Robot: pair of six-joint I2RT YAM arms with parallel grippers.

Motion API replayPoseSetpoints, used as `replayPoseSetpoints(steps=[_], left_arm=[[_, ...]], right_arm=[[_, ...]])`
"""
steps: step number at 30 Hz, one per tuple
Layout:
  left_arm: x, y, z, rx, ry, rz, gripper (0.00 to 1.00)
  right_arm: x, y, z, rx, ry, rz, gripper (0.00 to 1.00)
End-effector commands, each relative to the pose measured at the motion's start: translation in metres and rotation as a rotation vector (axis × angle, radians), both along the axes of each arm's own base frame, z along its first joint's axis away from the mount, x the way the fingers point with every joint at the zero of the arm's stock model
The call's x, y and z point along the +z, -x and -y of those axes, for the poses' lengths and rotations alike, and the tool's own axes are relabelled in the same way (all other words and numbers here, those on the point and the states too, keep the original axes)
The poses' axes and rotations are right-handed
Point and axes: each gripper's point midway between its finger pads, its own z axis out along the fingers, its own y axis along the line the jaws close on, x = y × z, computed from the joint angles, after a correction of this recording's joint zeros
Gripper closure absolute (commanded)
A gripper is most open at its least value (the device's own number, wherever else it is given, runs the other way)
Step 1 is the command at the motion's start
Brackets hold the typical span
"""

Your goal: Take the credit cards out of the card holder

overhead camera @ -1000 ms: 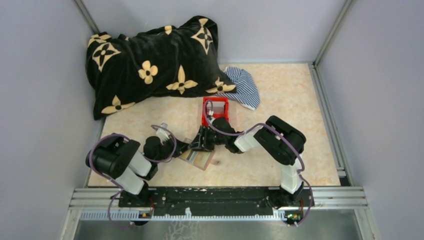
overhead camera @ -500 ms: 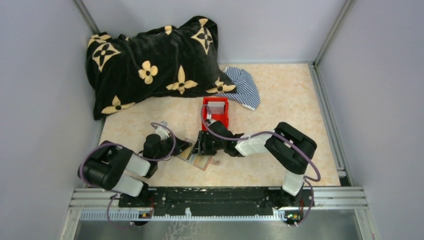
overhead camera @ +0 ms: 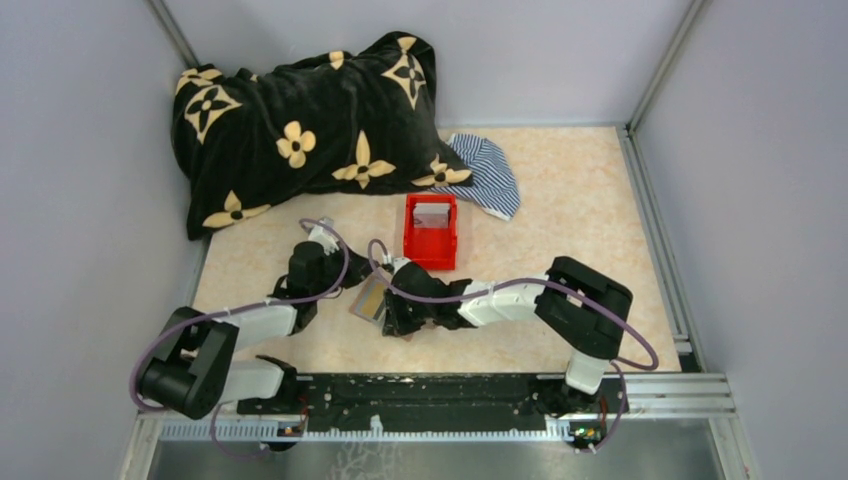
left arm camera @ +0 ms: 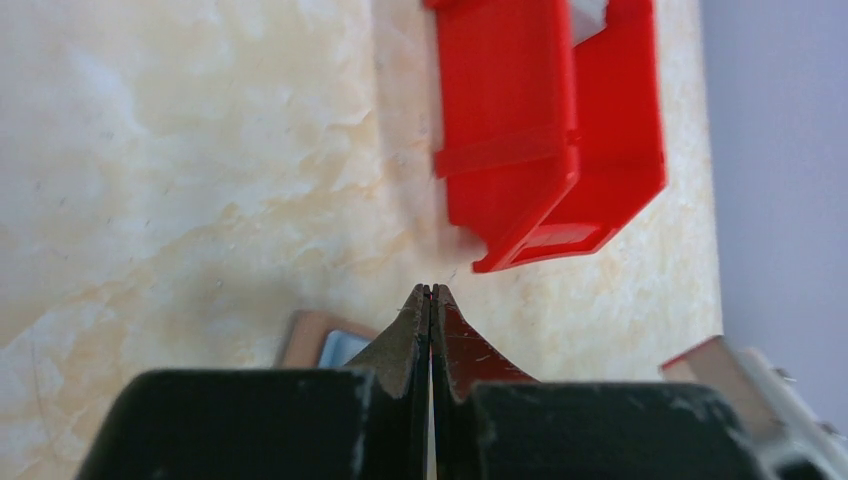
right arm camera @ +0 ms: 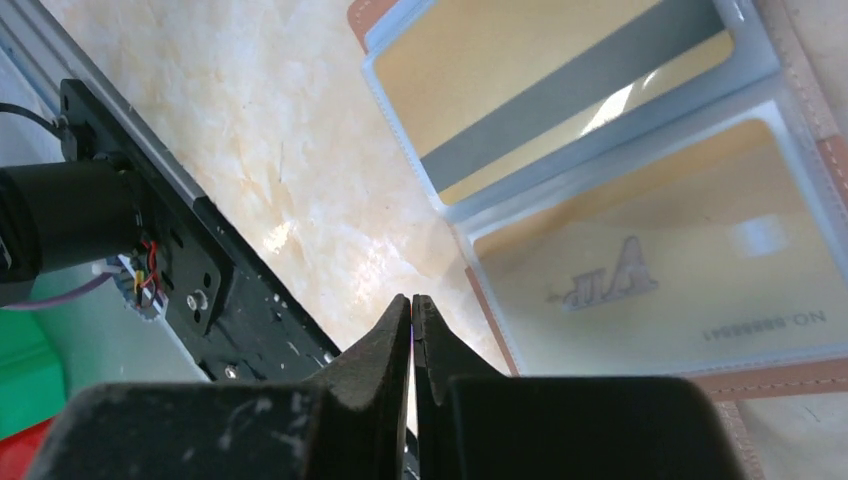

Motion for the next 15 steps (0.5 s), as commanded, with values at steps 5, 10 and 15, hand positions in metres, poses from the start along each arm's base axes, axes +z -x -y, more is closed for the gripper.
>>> replayPoseSetpoints(steps=[5, 10, 15], left_arm=[[-0.014, 0.001, -0.010, 0.020, -0.075, -0.042, 0.98], [-0.017, 0.000, -0.015, 0.031, -0.081, -0.055, 0.98], [-0.020, -0.003, -0.016, 0.028, -0.070, -0.067, 0.98]], right_arm=[[-0.013, -0.007, 0.017, -0.004, 0.139, 0.055, 0.99], [-0.024, -0.007, 0.038, -0.027, 0.179, 0.033, 0.99], [-0.034, -0.009, 0.059, -0.068, 0.233, 0.020, 0.99]])
